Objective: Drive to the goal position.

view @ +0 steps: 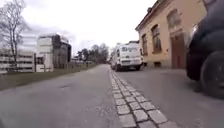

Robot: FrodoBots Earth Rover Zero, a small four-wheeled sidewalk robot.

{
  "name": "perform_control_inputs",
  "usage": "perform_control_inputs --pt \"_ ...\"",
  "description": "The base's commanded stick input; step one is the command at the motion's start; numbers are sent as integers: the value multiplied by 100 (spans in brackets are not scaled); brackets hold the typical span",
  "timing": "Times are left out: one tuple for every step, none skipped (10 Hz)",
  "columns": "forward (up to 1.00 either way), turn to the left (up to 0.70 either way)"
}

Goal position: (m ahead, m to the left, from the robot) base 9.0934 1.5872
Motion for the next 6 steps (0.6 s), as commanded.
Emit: perform_control_inputs --pt "85 0" --pt "85 0" --pt "85 0" --pt "85 0" --pt "85 0" --pt "85 0"
